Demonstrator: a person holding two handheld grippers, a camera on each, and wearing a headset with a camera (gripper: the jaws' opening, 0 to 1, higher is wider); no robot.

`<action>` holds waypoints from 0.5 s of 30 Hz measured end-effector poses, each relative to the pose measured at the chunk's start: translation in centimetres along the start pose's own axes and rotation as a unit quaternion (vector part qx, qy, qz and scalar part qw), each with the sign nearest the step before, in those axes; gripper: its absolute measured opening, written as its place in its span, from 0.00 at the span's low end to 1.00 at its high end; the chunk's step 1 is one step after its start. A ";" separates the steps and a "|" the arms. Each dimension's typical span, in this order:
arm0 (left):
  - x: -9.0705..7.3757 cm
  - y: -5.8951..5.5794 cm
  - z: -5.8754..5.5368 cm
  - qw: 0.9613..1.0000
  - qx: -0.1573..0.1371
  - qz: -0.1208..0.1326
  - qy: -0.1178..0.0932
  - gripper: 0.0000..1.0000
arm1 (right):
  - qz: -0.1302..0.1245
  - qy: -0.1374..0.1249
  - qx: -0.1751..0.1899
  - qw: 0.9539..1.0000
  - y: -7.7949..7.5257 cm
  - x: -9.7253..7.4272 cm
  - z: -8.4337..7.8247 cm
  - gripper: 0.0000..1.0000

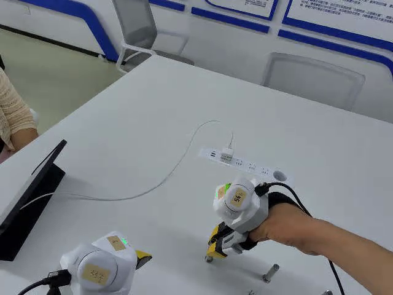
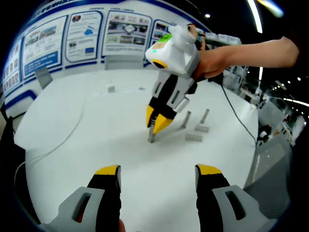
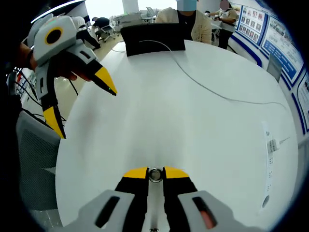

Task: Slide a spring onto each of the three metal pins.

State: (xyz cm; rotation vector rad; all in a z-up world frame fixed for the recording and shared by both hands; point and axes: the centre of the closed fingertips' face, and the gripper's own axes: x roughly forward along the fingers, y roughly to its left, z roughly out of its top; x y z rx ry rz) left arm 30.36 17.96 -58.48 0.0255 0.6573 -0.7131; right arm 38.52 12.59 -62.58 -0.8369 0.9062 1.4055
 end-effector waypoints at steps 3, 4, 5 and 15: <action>0.0 0.0 0.0 1.000 0.000 0.000 0.001 0.63 | 0.002 0.003 -0.002 1.000 0.1 0.3 -0.2 0.13; 0.0 0.0 0.0 1.000 -0.001 0.000 0.001 0.63 | 0.004 0.004 -0.001 1.000 0.1 0.4 -0.2 0.13; 0.0 0.0 0.0 1.000 -0.001 0.000 0.001 0.63 | 0.004 0.004 -0.001 1.000 0.1 0.5 -0.3 0.13; 0.0 -0.1 -0.2 1.000 -0.002 0.000 0.001 0.63 | 0.011 0.009 -0.001 1.000 0.4 1.3 -0.4 0.13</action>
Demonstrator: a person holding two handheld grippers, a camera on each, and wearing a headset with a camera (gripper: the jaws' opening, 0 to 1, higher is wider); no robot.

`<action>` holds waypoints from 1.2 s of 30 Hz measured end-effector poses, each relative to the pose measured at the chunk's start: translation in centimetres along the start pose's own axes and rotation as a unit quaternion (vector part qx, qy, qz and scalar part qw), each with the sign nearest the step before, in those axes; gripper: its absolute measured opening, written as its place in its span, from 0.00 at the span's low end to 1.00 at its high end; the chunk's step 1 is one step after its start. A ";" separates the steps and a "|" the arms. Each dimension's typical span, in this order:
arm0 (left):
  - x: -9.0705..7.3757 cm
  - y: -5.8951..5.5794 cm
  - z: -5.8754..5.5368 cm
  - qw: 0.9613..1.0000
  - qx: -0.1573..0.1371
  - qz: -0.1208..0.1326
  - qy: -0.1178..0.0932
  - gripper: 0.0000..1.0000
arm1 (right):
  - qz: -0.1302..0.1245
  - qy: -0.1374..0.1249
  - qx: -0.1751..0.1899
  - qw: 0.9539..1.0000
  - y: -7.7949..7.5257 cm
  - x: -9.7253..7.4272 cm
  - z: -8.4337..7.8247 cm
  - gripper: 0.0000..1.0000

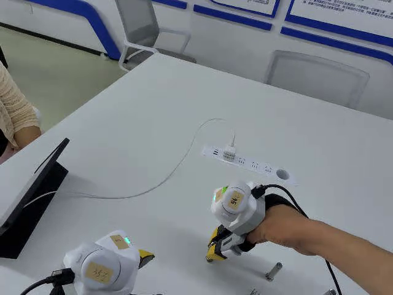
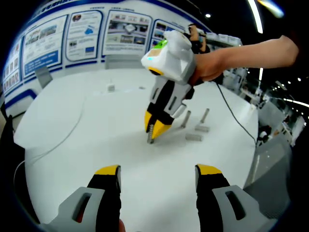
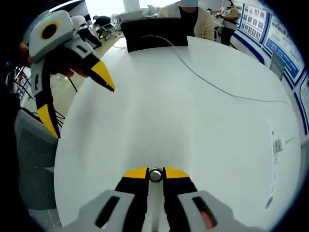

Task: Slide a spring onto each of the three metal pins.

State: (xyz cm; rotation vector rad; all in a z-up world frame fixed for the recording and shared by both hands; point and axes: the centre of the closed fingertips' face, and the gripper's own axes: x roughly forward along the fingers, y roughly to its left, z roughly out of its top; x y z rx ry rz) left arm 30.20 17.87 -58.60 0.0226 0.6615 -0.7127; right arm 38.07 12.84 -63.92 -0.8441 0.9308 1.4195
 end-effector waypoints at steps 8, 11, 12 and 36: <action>-0.1 0.1 0.0 1.000 -0.002 0.001 0.000 0.63 | 0.001 0.000 0.002 1.000 0.1 0.2 -0.1 0.13; -0.1 0.0 -0.1 1.000 -0.002 0.001 0.001 0.64 | 0.001 0.001 0.001 1.000 0.0 0.3 -0.2 0.13; -0.1 0.0 -0.1 1.000 -0.002 0.001 0.000 0.64 | 0.000 0.001 0.000 1.000 0.0 0.3 -0.2 0.13; -0.4 -1.0 1.1 1.000 0.012 -0.006 -0.004 0.64 | -0.040 -0.054 0.049 0.997 -0.4 -4.3 0.2 0.39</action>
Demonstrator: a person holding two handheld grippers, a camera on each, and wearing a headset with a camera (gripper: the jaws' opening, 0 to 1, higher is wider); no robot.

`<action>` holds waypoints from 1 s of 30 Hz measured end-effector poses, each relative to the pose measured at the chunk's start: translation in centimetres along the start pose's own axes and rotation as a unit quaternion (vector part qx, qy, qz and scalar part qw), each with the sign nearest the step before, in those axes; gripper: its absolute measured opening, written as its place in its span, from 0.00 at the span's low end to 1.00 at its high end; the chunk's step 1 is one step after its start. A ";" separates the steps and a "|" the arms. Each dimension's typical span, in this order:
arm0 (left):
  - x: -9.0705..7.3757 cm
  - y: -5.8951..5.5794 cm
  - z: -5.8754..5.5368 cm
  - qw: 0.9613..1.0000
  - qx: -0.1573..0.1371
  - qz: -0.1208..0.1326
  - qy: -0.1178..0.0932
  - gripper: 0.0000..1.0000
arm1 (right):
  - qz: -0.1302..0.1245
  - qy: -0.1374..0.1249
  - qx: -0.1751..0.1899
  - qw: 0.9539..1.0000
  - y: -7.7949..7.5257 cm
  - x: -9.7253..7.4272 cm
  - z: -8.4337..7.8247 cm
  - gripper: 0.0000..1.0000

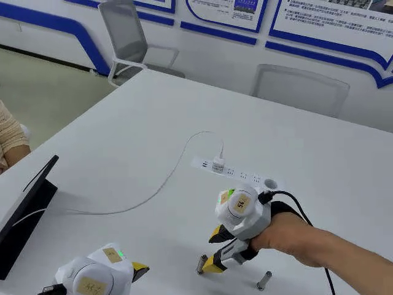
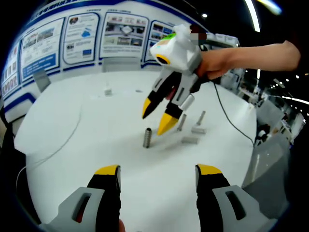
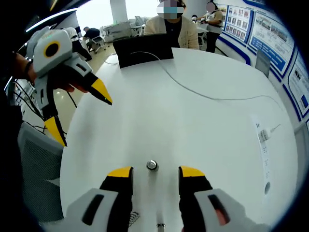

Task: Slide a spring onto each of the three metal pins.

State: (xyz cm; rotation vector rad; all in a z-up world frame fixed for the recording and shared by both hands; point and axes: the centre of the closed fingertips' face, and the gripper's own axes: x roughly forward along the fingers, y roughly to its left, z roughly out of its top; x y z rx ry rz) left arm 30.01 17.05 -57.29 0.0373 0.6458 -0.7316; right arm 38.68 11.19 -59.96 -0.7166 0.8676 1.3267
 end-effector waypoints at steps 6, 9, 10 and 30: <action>-0.1 -0.5 0.4 1.000 0.004 -0.001 -0.002 0.64 | -0.015 -0.035 0.042 0.998 -0.1 -1.5 -0.2 0.42; -0.2 -0.8 0.5 1.000 0.005 -0.002 -0.003 0.64 | -0.027 -0.066 0.073 0.995 -0.3 -2.2 0.1 0.46; -0.2 -0.9 0.5 1.000 0.006 -0.002 -0.003 0.64 | -0.028 -0.074 0.083 0.993 -0.3 -2.4 0.1 0.46; -0.3 -1.8 1.2 1.000 0.010 -0.003 -0.004 0.64 | -0.066 -0.164 0.199 0.964 1.1 -4.9 -2.1 0.52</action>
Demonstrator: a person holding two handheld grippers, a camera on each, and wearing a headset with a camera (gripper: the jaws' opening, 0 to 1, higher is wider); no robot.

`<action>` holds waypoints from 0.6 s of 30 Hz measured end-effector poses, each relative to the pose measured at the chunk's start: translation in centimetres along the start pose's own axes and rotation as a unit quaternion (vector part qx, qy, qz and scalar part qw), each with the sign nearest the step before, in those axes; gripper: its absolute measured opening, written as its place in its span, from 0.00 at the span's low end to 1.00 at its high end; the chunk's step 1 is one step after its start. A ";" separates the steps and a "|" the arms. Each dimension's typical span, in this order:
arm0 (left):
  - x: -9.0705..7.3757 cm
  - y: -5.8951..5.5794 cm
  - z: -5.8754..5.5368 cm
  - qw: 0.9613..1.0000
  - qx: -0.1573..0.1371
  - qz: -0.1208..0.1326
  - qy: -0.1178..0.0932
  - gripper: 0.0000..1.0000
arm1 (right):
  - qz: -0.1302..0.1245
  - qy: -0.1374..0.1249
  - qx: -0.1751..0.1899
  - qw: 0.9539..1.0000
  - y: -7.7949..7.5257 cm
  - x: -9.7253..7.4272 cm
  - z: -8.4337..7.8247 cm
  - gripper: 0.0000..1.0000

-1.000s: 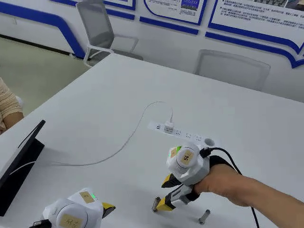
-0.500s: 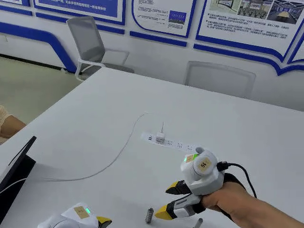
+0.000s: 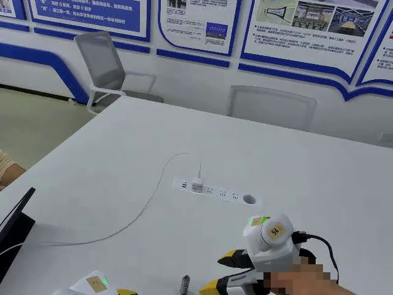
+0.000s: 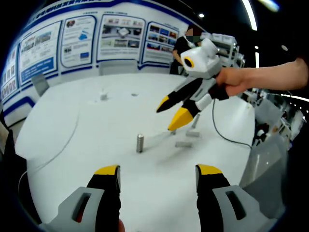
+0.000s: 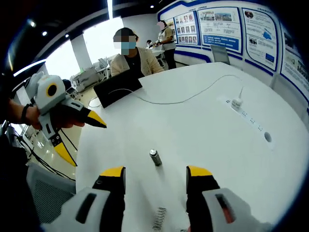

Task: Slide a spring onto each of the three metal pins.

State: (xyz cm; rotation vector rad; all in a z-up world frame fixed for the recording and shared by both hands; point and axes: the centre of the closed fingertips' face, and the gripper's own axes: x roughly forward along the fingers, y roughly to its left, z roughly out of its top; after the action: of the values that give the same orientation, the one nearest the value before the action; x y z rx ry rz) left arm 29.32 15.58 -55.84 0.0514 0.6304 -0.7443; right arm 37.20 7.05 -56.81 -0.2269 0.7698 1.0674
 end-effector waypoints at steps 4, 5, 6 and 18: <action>0.1 -0.2 0.2 1.000 0.002 -0.001 0.000 0.64 | 0.005 -0.021 0.041 0.999 0.3 -0.6 -0.6 0.54; 0.2 -0.2 0.2 1.000 0.002 -0.001 0.000 0.64 | 0.004 -0.021 0.041 0.999 0.3 -0.7 -0.9 0.54; 0.2 -0.3 0.2 1.000 0.002 -0.001 0.000 0.64 | 0.000 -0.020 0.038 0.999 0.4 -0.8 -1.3 0.55; 0.8 -0.7 -0.5 1.000 0.000 -0.005 0.011 0.65 | -0.035 -0.051 0.081 0.995 0.0 -3.5 -4.2 0.63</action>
State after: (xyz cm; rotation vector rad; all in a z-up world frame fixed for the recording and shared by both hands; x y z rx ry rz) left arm 29.06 14.67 -56.60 0.0562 0.6511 -0.7553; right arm 34.39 2.43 -57.57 -0.0597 0.7467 0.9369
